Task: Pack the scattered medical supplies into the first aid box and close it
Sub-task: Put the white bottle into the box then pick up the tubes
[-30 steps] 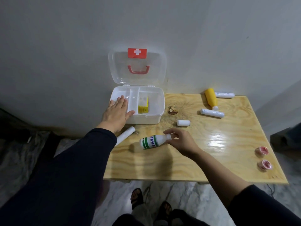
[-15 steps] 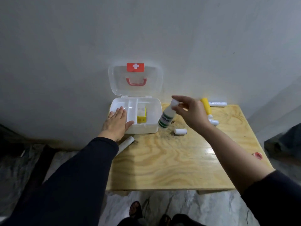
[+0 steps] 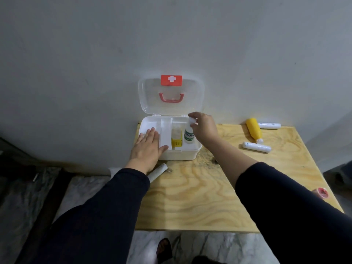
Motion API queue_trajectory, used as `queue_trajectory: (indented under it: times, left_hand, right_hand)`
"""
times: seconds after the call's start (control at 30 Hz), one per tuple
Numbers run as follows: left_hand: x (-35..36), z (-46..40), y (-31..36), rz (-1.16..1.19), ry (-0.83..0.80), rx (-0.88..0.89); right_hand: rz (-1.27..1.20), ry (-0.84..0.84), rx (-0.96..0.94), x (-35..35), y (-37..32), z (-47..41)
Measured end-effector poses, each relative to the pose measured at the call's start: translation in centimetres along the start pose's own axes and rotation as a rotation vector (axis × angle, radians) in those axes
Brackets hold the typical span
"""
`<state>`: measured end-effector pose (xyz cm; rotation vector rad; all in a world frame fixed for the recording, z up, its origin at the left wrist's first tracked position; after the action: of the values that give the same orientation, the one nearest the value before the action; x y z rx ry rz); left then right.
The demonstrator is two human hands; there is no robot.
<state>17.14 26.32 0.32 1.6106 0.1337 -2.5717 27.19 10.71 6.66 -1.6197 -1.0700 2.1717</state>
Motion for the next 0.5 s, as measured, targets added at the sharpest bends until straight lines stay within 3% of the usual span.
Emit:
queue_trajectory:
  times: [0.3,0.5]
  left_hand:
    - [-0.9,0.2,0.2,0.024,-0.022,0.048]
    - [-7.5,-0.7,1.2,0.047,0.065,0.093]
  right_hand:
    - [0.105,-0.050,0.019,-0.1,0.1,-0.1]
    - [0.167,-0.047,0.045,-3.0,1.5,1.1]
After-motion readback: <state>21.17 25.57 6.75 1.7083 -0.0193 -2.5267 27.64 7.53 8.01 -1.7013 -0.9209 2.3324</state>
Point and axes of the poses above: each hand's wrist, its own z-axis away from the middle knuckle, its own x-axis out of the palm, y = z × x, the point moved 8 cm from there along -z, towards the middle knuckle, and after that the axes turned 12 degrees about -y, right-handed, at the moved point
